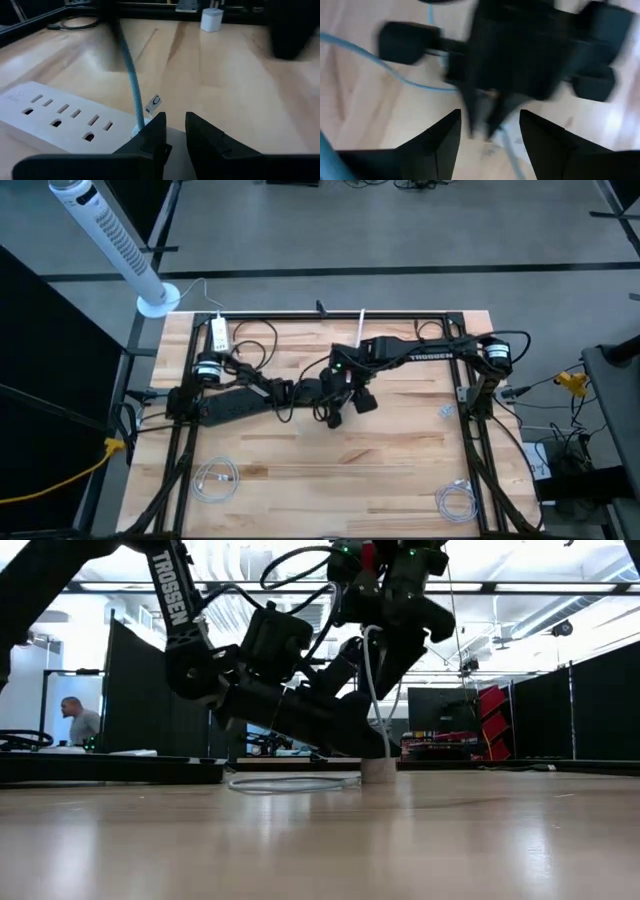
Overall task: Insert USB
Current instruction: Insert the light blue USB cable into the right white outlet
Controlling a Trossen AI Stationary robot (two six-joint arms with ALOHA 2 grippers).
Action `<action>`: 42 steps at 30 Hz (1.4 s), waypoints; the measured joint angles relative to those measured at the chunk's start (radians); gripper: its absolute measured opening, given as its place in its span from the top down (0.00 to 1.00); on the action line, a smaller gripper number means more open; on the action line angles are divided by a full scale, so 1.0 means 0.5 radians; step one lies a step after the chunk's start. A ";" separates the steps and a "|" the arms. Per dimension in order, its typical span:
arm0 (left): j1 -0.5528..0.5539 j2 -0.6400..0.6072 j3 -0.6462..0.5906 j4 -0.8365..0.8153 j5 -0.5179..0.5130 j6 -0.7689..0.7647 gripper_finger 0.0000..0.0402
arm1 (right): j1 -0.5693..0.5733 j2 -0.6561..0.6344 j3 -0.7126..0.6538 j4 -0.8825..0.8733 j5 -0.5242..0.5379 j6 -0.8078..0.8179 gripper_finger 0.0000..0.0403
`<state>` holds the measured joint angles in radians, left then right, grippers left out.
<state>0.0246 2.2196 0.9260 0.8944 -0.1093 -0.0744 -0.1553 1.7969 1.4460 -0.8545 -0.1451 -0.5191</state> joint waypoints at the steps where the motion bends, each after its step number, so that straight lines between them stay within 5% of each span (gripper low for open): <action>1: -0.016 0.000 0.000 0.000 -0.006 -0.010 0.84 | -0.009 0.000 0.001 0.005 0.021 -0.020 0.54; 16: -0.074 0.000 -0.154 0.241 -0.080 -0.160 0.84 | -0.094 -0.008 -0.001 -0.512 0.167 -0.153 0.54; 31: -0.197 -0.138 -0.204 0.018 -0.160 -0.236 0.84 | -0.609 -0.019 -0.314 -0.452 0.445 0.250 0.56; 35: -0.220 -0.282 -0.305 -0.136 -0.211 -0.238 0.84 | -0.788 -0.021 -0.429 -0.413 0.656 0.517 0.60; 42: -0.227 -0.749 -0.541 -0.511 -0.225 -0.079 0.84 | -1.152 -0.021 -0.586 -0.397 0.664 0.597 0.67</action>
<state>-0.0891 1.8453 0.6554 0.6390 -0.2219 -0.1136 -0.7312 1.7866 1.1532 -1.0528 0.1869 -0.2208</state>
